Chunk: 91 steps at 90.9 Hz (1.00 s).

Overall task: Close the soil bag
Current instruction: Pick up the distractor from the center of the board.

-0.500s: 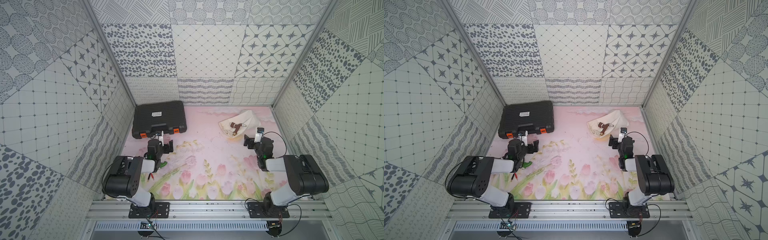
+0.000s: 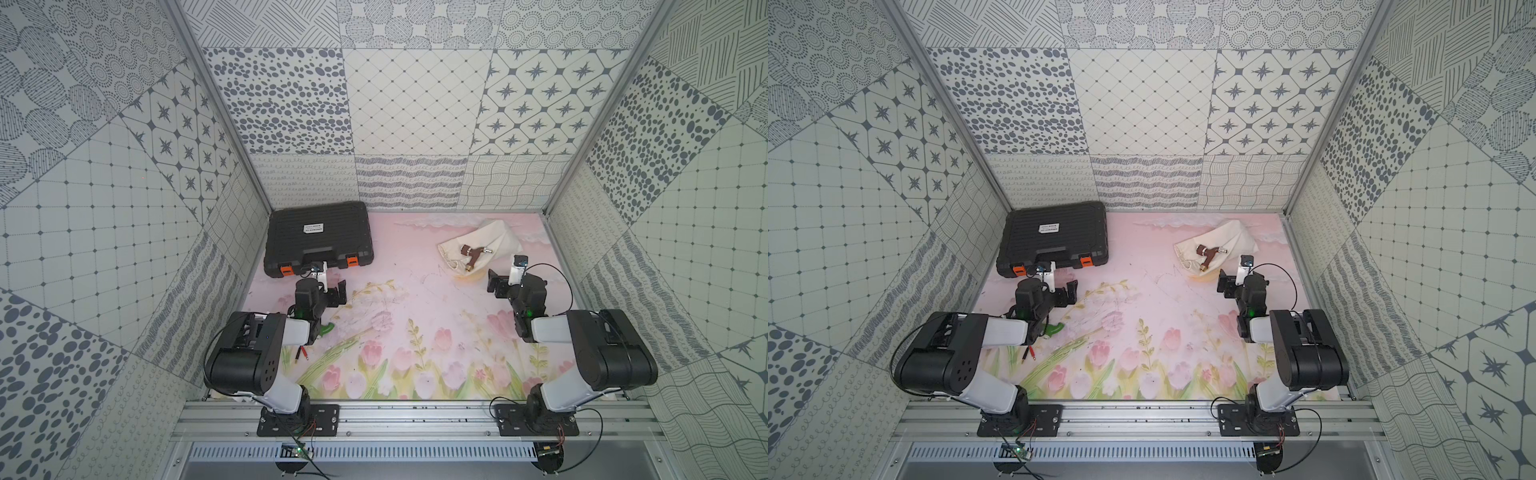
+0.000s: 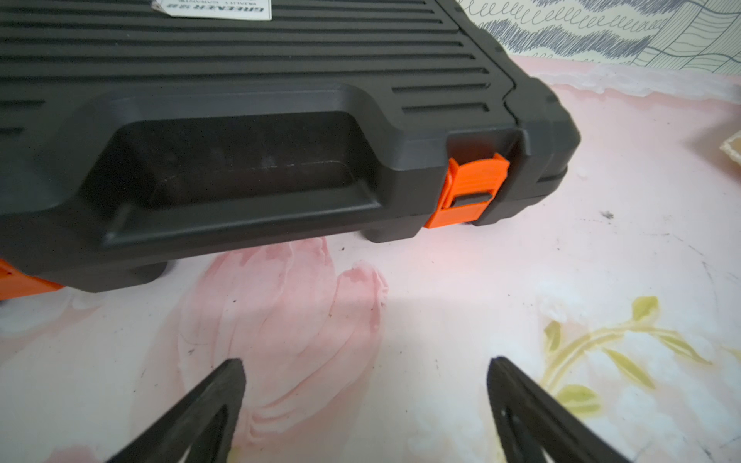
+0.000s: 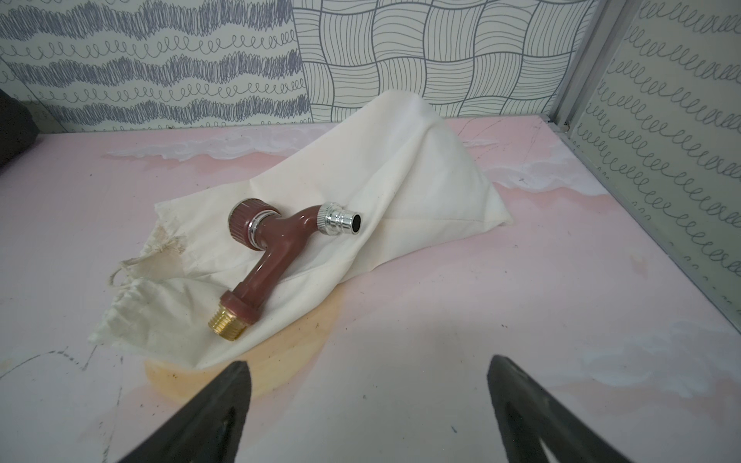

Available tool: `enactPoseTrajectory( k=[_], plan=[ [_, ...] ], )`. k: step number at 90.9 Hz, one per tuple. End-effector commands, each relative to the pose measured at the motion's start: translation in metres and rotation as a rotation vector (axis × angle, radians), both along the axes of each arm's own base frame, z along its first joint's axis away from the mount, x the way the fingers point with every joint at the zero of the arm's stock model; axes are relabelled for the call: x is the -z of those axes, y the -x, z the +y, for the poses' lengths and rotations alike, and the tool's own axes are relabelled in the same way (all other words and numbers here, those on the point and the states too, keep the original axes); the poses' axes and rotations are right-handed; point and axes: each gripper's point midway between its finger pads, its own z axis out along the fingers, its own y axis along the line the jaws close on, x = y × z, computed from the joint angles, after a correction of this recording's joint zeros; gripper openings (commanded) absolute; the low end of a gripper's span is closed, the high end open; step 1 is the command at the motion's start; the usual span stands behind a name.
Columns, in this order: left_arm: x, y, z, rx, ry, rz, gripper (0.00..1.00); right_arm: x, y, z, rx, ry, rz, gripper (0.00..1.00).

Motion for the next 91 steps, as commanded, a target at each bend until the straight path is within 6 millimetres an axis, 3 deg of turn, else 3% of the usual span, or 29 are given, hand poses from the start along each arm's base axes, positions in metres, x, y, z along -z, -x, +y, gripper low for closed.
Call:
enactPoseTrajectory(
  k=[1, 5, 18, 27, 37, 51, 60, 83, 91],
  plan=[
    [-0.021, -0.006, -0.012, 0.073, -0.006, -0.087, 0.99, -0.021, -0.006, 0.002, 0.004, 0.019, -0.050, 0.97],
    [-0.027, -0.001, -0.017, 0.095, -0.017, -0.104, 0.99, -0.031, -0.005, 0.004, 0.005, 0.027, -0.046, 0.97],
    [-0.072, 0.015, -0.018, 0.046, -0.063, -0.173, 0.99, -0.057, -0.005, 0.012, 0.013, -0.031, 0.068, 0.97],
    [-0.098, 0.023, -0.023, 0.035, -0.011, -0.206, 0.99, -0.070, -0.004, 0.034, -0.037, -0.048, 0.169, 0.97],
    [-0.119, 0.030, -0.038, 0.046, 0.125, -0.175, 0.99, -0.067, 0.001, 0.053, -0.047, -0.067, 0.313, 0.97],
    [-0.141, 0.035, -0.074, 0.150, 0.257, -0.032, 0.99, -0.053, -0.009, 0.054, 0.019, -0.100, 0.416, 0.93],
    [-0.144, 0.038, -0.100, 0.230, 0.265, 0.017, 0.98, -0.045, -0.023, 0.063, 0.019, -0.123, 0.472, 0.84],
    [-0.120, 0.042, -0.156, 0.355, 0.275, 0.143, 0.99, -0.013, -0.056, 0.075, 0.063, -0.121, 0.564, 0.66],
    [-0.116, 0.043, -0.167, 0.380, 0.265, 0.147, 0.99, -0.003, -0.070, 0.082, 0.065, -0.142, 0.587, 0.62]
  ],
)
